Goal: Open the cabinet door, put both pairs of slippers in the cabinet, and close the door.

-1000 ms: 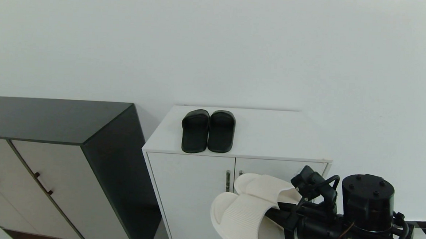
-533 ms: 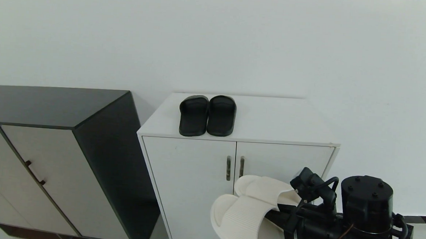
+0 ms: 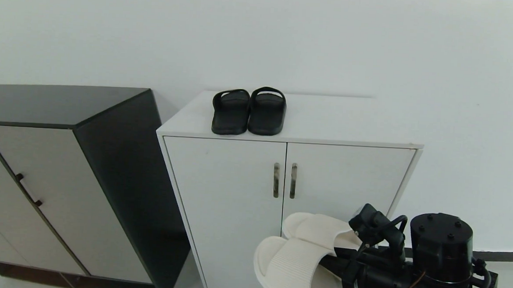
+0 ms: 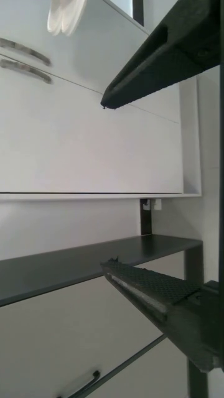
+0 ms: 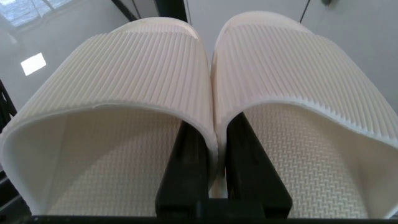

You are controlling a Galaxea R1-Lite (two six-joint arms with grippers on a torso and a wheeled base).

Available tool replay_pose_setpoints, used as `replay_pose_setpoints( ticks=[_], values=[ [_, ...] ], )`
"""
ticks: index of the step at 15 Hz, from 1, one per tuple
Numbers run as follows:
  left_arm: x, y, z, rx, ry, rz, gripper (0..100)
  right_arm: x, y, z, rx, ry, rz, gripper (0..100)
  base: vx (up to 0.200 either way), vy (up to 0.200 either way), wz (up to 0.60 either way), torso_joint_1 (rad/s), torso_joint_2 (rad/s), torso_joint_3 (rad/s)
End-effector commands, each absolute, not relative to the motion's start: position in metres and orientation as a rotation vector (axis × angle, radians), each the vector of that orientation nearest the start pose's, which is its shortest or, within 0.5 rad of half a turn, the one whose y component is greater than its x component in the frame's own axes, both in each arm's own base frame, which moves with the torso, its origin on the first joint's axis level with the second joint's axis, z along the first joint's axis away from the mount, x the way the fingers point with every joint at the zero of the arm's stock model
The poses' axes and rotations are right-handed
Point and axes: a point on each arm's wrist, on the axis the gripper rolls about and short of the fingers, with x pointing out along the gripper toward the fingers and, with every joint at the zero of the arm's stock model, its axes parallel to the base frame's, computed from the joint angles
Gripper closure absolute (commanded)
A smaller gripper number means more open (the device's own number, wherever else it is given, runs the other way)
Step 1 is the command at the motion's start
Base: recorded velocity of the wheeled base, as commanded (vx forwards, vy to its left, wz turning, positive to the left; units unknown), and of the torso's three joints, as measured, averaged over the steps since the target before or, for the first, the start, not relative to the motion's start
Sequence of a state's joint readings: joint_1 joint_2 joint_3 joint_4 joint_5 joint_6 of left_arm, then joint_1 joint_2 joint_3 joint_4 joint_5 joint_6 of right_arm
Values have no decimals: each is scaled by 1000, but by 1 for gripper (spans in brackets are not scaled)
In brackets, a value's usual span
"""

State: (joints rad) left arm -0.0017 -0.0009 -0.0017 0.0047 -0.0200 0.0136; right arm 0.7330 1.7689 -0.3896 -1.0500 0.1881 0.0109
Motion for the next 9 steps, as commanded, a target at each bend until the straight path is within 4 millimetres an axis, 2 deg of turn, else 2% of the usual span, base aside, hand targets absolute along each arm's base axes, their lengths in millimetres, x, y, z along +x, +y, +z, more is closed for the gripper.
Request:
replay_pose_setpoints(
  ticks=[1,9],
  values=[
    [-23,0,75,14,3,-21,0,193,179,103,-81,338,911,100,0,0,0,-178,481,320],
    [-23,0,75,14,3,-21,0,191,178,101,-88,347,912,100,0,0,0,-140,486,329]
  ],
)
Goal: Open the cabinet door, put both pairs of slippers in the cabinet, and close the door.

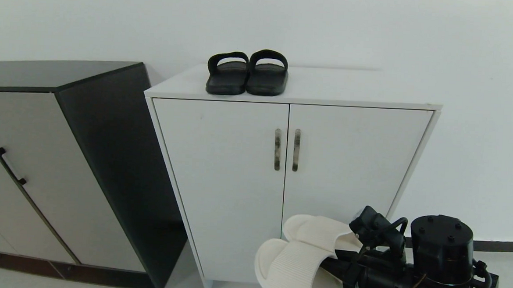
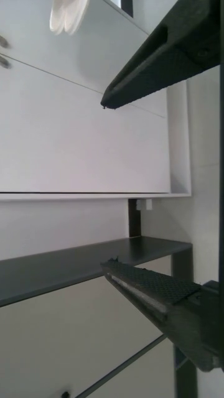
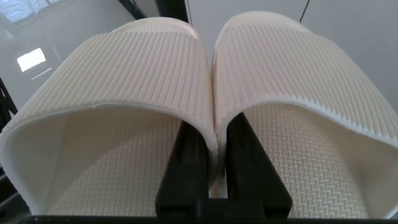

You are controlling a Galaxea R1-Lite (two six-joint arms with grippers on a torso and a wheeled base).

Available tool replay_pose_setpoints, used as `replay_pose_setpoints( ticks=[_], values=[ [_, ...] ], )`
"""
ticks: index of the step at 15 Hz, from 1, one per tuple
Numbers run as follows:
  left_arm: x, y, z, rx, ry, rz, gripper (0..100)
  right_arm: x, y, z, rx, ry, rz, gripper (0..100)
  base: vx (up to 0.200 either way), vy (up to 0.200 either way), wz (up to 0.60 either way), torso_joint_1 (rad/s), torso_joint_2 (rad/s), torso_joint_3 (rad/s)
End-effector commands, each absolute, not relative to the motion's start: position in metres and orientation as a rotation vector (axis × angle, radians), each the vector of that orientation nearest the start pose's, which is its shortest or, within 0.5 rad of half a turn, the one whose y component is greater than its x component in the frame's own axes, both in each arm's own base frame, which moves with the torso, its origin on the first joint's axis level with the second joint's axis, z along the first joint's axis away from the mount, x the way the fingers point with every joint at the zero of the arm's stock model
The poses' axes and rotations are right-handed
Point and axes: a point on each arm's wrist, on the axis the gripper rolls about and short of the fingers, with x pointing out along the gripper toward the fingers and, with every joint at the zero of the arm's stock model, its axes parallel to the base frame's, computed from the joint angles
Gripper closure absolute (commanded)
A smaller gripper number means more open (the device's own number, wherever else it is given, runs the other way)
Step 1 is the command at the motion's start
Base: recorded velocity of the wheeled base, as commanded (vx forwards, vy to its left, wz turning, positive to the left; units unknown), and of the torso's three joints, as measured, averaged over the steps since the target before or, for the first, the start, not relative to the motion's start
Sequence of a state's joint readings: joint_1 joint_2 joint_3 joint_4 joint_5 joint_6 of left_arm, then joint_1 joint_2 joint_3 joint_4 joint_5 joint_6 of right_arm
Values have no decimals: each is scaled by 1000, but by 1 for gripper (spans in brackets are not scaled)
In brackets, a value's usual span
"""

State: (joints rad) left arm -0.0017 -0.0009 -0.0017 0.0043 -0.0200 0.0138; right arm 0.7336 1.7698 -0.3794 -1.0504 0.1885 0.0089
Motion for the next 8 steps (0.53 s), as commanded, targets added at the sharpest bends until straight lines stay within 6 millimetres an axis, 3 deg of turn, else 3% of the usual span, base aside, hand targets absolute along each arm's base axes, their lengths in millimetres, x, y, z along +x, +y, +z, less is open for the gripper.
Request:
replay_pose_setpoints(
  ticks=[1,8],
  values=[
    [-23,0,75,14,3,-21,0,191,178,101,-89,346,913,100,0,0,0,-100,452,354],
    [-23,0,75,14,3,-21,0,190,179,98,-93,357,918,100,0,0,0,-41,408,357]
  ],
)
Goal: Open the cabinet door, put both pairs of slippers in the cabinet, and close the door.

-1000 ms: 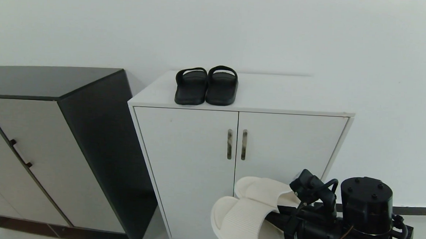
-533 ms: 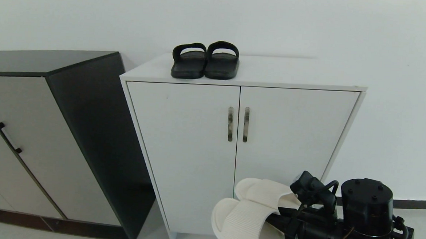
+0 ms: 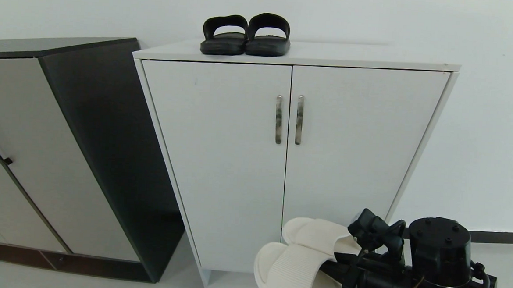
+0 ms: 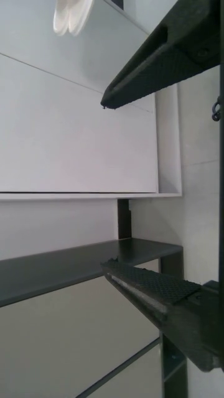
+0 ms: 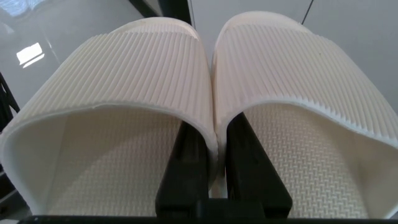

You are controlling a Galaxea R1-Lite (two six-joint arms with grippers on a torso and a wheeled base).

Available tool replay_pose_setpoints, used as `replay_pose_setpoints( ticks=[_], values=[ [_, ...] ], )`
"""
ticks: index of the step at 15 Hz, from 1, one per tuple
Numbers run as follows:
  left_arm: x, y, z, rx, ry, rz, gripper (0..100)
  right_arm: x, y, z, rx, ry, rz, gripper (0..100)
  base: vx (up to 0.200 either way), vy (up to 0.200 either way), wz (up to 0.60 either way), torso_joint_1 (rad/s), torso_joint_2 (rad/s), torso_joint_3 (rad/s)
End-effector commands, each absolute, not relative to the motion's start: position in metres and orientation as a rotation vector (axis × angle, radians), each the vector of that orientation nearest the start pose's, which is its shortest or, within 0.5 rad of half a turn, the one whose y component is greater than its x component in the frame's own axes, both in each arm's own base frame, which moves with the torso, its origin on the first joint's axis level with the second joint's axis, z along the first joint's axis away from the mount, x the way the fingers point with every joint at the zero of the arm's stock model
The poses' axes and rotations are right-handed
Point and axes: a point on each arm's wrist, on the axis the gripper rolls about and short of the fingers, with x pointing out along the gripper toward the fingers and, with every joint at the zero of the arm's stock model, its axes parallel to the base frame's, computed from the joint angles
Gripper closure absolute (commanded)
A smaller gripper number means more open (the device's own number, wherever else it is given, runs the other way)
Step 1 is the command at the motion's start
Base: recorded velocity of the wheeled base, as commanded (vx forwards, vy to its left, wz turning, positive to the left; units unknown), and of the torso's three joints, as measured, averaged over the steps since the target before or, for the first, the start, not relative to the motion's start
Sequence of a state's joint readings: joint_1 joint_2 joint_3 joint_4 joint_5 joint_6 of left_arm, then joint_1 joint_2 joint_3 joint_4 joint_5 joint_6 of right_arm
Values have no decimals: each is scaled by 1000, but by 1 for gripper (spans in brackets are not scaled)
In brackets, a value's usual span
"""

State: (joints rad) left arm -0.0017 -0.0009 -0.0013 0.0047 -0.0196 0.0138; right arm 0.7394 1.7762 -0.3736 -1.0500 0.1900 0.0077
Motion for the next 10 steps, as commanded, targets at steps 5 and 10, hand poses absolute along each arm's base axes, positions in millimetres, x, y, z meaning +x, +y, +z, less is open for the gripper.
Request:
replay_pose_setpoints(
  ticks=[5,10],
  values=[
    [-23,0,75,14,3,-21,0,189,178,97,-95,363,919,100,0,0,0,-1,42,32],
    [-23,0,75,14,3,-21,0,188,179,95,-104,366,925,100,0,0,-240,0,2,1]
  ],
)
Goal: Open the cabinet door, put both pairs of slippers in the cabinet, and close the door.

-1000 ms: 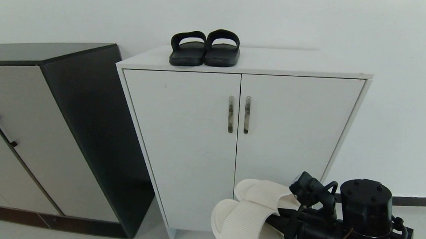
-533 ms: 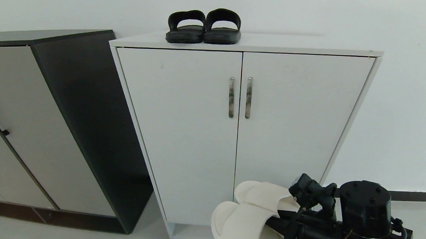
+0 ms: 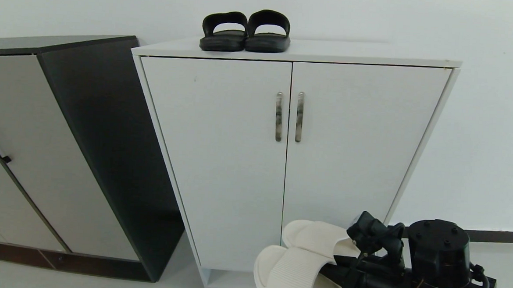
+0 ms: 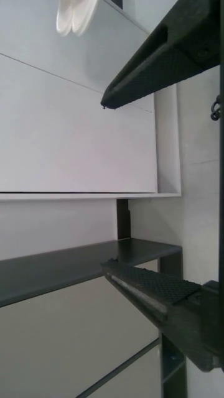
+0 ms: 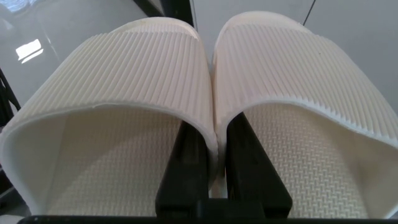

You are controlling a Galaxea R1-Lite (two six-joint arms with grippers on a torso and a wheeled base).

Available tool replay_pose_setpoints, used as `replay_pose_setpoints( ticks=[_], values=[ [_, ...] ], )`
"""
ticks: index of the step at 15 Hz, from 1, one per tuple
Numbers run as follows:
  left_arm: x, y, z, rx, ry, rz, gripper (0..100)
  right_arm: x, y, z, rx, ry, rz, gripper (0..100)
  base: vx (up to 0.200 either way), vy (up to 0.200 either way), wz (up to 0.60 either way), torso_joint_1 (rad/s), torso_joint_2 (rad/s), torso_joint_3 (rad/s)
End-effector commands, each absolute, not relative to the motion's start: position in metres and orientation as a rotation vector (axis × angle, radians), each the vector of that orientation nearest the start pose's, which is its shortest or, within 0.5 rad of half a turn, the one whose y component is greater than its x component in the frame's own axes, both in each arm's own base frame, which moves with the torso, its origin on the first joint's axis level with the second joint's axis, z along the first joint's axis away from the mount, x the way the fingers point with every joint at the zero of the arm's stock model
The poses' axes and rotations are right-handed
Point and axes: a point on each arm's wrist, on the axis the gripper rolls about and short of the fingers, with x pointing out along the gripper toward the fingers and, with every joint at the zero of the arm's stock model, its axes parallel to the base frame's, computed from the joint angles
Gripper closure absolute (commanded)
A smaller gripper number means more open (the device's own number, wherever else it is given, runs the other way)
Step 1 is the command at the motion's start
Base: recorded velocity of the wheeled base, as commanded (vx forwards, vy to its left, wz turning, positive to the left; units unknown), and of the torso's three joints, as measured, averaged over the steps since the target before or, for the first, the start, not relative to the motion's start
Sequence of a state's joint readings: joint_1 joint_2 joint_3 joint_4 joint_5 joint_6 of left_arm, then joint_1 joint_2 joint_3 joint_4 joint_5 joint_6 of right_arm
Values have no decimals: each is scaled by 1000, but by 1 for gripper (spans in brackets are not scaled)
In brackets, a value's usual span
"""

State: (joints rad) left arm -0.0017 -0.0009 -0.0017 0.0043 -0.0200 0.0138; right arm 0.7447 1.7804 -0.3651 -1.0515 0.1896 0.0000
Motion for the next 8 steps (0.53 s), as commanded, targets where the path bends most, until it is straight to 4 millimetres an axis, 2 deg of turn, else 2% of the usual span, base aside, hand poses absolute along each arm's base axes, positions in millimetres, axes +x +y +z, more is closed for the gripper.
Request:
replay_pose_setpoints(
  ticks=[1,6,8],
  values=[
    [-23,0,75,14,3,-21,0,188,179,95,-104,366,925,100,0,0,0,0,0,0],
    [-22,0,75,17,11,-22,0,187,179,94,-114,368,929,100,0,0,0,0,0,0],
    [-14,0,86,65,101,-22,0,185,181,93,-122,368,936,100,0,0,0,0,0,0]
  ],
)
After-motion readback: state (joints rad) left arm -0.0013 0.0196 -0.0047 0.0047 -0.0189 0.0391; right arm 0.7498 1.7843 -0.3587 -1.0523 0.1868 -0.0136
